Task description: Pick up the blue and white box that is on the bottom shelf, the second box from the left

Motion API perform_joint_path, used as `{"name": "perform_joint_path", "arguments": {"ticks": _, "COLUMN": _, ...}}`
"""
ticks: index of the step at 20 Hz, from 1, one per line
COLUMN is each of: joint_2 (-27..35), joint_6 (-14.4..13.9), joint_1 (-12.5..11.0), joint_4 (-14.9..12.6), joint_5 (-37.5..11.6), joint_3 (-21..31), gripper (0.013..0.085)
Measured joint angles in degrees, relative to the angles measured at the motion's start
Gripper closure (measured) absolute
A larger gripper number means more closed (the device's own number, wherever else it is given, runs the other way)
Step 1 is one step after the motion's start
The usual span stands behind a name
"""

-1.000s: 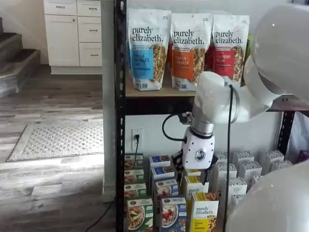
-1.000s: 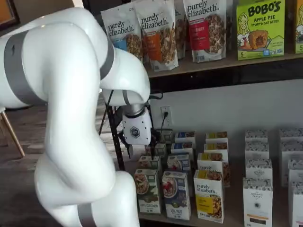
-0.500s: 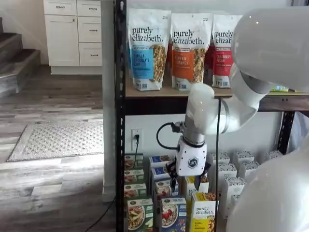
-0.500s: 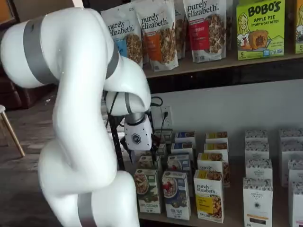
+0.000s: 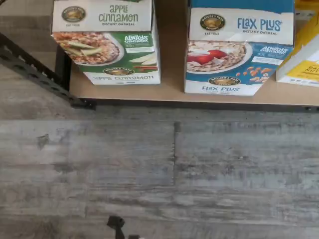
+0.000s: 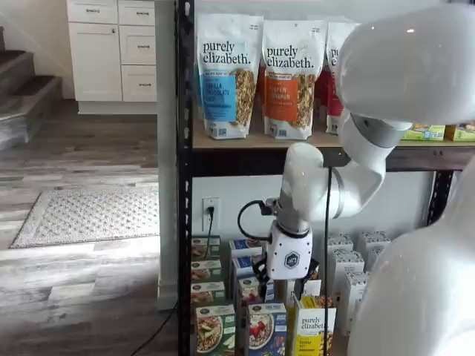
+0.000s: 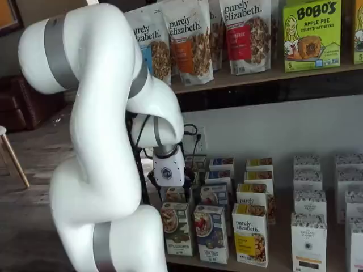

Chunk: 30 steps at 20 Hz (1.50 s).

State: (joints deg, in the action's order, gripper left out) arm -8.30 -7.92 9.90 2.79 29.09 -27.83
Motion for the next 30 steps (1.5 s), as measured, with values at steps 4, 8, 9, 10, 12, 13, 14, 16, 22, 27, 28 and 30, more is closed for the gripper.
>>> {"name": "perform_joint_path", "arguments": {"ticks": 4, "joint_2": 2.93, "joint_6": -0.04, "joint_1": -0.50, "joint_4": -0.72, "joint_5": -2.82, "joint_3": -0.50, "gripper": 0.0130}}
{"name": "perform_joint_path", "arguments": {"ticks": 8, "joint_2": 6.17, "joint_6": 0.76, "joint_1": -1.25, "joint_4": -0.72, "joint_5": -4.87, "joint_3": -1.51, "gripper": 0.0130}}
{"name": "perform_joint_path", "arguments": {"ticks": 9, "joint_2": 6.91, "joint_6": 0.95, "joint_1": -1.44, "joint_4": -0.72, "joint_5": -5.38, "joint_3": -1.77, "gripper": 0.0130}}
{"name": "perform_joint_path", "arguments": {"ticks": 10, "joint_2": 7.62, "joint_6": 1.12, "joint_1": -1.63, "joint_4": -0.76, "joint_5": -5.93, "joint_3": -2.02, "gripper": 0.0130}}
{"name": "perform_joint_path", "arguments": {"ticks": 12, "joint_2": 9.05, "joint_6": 1.61, "joint_1": -2.03, "joint_4": -0.72, "joint_5": -7.05, "joint_3": -2.58, "gripper": 0.0130}}
{"name": "perform_joint_path", "arguments": {"ticks": 13, "joint_2": 9.71, "joint_6": 1.83, "joint_1": -2.21, "joint_4": -0.69, "joint_5": -7.49, "joint_3": -2.88, "gripper": 0.0130}}
{"name": "perform_joint_path", "arguments": {"ticks": 14, "joint_2": 10.42, "joint_6": 1.97, "joint_1": -2.42, "joint_4": -0.75, "joint_5": -7.87, "joint_3": -3.22, "gripper": 0.0130}}
{"name": "perform_joint_path", "arguments": {"ticks": 16, "joint_2": 11.90, "joint_6": 2.34, "joint_1": -2.87, "joint_4": -0.86, "joint_5": -8.64, "joint_3": -4.00, "gripper": 0.0130}}
{"name": "perform_joint_path", "arguments": {"ticks": 22, "joint_2": 16.89, "joint_6": 0.67, "joint_1": -4.49, "joint_4": -4.37, "joint_5": -9.91, "joint_3": -7.11, "gripper": 0.0130}}
{"name": "perform_joint_path", "arguments": {"ticks": 27, "joint_2": 20.70, "joint_6": 2.33, "joint_1": -5.72, "joint_4": -3.96, "joint_5": -12.78, "joint_3": -8.86, "gripper": 0.0130}}
{"name": "perform_joint_path", "arguments": {"ticks": 28, "joint_2": 21.49, "joint_6": 2.58, "joint_1": -6.00, "joint_4": -3.98, "joint_5": -13.33, "joint_3": -9.24, "gripper": 0.0130}}
{"name": "perform_joint_path", "arguments": {"ticks": 30, "joint_2": 22.71, "joint_6": 2.97, "joint_1": -6.42, "joint_4": -4.03, "joint_5": -14.08, "joint_3": -9.90, "gripper": 0.0130}}
